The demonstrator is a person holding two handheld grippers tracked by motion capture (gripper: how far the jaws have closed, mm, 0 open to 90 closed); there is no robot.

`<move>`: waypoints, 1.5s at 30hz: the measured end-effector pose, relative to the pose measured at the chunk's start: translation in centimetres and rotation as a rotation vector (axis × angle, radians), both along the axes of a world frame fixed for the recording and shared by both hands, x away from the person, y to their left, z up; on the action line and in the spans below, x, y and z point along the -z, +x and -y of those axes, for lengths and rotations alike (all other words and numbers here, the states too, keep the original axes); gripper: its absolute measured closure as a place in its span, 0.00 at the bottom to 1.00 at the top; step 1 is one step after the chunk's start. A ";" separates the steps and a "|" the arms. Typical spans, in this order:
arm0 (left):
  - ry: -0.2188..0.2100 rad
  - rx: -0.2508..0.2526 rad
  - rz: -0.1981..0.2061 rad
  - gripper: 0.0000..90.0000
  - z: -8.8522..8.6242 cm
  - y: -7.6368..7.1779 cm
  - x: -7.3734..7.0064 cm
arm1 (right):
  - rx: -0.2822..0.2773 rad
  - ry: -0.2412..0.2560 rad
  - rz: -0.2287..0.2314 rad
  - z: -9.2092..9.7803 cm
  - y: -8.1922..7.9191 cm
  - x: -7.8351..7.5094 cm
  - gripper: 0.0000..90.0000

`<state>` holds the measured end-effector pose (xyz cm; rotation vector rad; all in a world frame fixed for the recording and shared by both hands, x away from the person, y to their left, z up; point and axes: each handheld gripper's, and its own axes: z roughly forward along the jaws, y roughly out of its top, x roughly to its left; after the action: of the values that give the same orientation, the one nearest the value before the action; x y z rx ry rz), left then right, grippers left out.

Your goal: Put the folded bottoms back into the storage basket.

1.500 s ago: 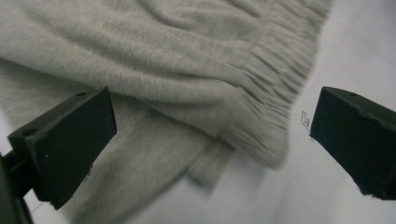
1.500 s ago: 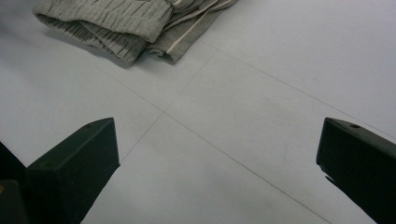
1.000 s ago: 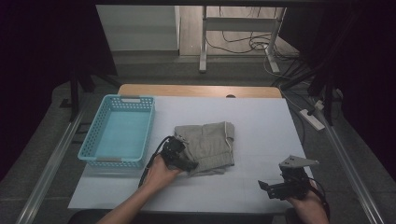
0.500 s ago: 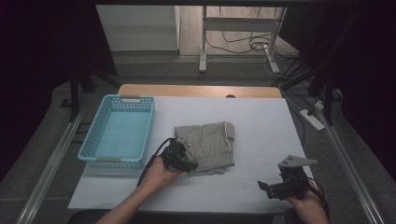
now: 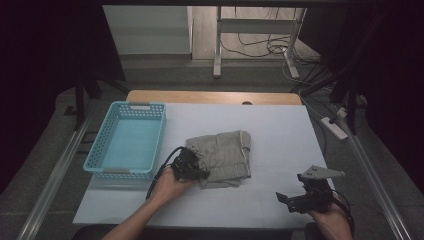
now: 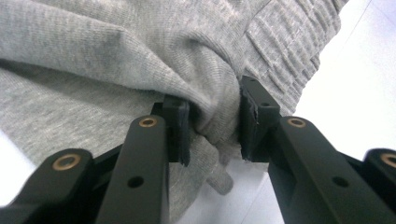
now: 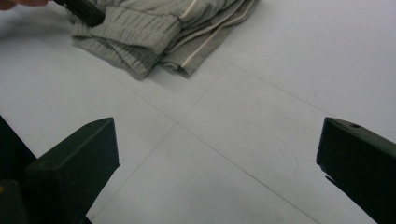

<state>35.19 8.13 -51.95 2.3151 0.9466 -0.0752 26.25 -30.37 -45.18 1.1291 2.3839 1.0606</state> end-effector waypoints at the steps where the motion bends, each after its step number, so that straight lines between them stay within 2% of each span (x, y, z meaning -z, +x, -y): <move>1: 0.005 0.004 0.004 0.75 0.0 0.0 0.0 | -0.008 -0.002 0.005 0.0 0.0 -0.1 0.00; 4: 0.009 0.007 0.015 0.75 0.0 -0.1 -0.1 | -0.021 -0.006 0.032 -0.4 0.2 -0.5 0.00; 9: 0.013 0.008 0.021 0.75 0.1 -0.2 -0.1 | -0.012 -0.005 0.027 -0.8 0.5 -0.9 0.00; 10: 0.014 0.008 0.023 0.76 0.1 -0.2 -0.1 | -0.015 0.051 0.013 -0.8 0.9 -0.9 0.00; 11: 0.013 0.004 0.025 0.76 0.1 -0.2 -0.1 | -0.015 0.051 0.013 -0.8 0.9 -0.9 0.00; 13: 0.018 0.008 0.020 0.76 0.2 -0.1 -0.2 | -0.019 0.104 0.005 -0.8 1.5 -0.9 0.00; 21: 0.009 -0.004 -0.006 0.75 0.1 0.1 -0.2 | -0.043 0.063 0.014 -2.4 2.2 -0.9 0.00; 22: 0.011 -0.005 -0.006 0.75 0.2 0.1 -0.2 | -0.060 0.056 0.021 -3.1 2.5 -0.9 0.00; 27: 0.016 0.009 0.004 0.75 0.1 0.1 -0.2 | -0.081 0.043 0.024 -4.3 3.7 -0.9 0.00; 37: 0.022 0.013 0.006 0.75 0.2 0.1 -0.2 | -0.090 0.022 0.007 -5.8 6.0 -0.5 0.00; 45: 0.018 0.011 0.004 0.74 0.2 0.1 -0.2 | -0.066 -0.008 -0.009 -6.8 8.1 -0.4 0.00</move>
<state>35.26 7.98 -51.76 2.3363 0.9358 -0.0668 34.34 -23.52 -44.77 1.0621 2.4457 1.0676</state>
